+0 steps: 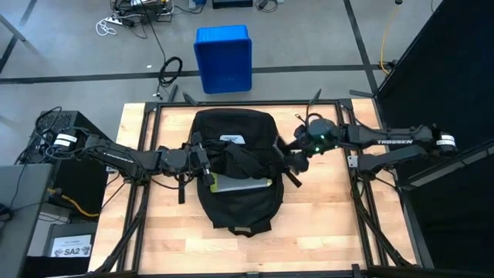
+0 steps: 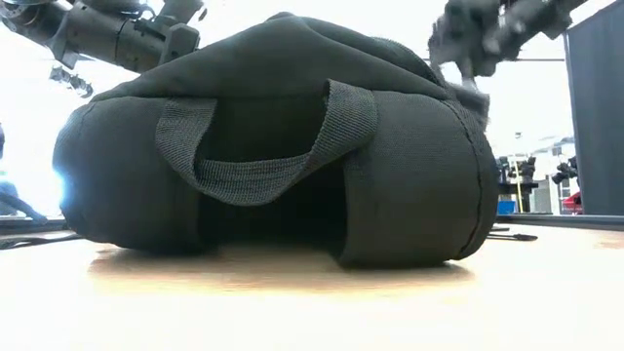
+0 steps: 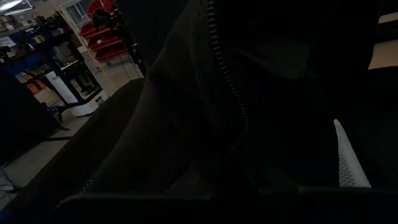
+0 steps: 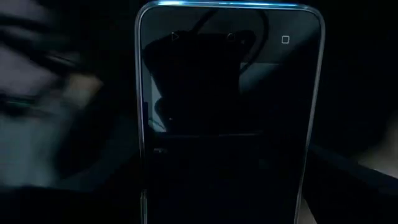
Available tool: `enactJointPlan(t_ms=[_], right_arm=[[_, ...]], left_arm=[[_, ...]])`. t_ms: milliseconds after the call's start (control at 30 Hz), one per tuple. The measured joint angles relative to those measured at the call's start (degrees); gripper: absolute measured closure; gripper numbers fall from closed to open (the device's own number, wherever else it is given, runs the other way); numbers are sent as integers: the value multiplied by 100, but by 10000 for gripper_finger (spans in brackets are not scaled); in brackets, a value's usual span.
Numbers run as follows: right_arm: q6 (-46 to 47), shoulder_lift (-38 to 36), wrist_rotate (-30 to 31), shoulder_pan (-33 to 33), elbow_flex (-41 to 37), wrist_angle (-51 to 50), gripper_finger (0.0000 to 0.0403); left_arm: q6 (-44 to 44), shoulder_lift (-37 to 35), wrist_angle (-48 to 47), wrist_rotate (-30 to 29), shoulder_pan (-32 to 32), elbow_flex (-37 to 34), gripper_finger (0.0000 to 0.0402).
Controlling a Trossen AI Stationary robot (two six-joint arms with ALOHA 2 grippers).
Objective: Unpack backpack
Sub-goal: Put the black cellphone into the backpack
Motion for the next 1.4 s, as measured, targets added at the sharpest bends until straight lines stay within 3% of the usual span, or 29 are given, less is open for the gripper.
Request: enactJointPlan(t_ms=[167, 300, 500, 700, 867, 1233, 1400], right_arm=[[-380, 484, -34, 789, 15, 2244, 76], [-641, 1166, -18, 987, 196, 2853, 76], [-1378, 2562, -470, 1144, 1379, 2655, 76], [-2218, 3741, -539, 1249, 2871, 954, 76], [-2521, 4492, -465, 1253, 3583, 101, 76], [-2777, 4271, -435, 1575, 4315, -5, 76], [-2782, 4271, -723, 1859, 4370, 203, 76]], left_arm=[[-4, 0, 26, 2, 28, 0, 402], [-4, 0, 47, 2, 33, 0, 402], [-7, 2, 50, 2, 33, 0, 402], [-11, 0, 37, 2, 33, 0, 402], [-14, 2, 31, -66, 31, 0, 402], [21, 1, 61, -123, 56, 0, 402], [-25, 0, 51, -114, 161, 0, 402]])
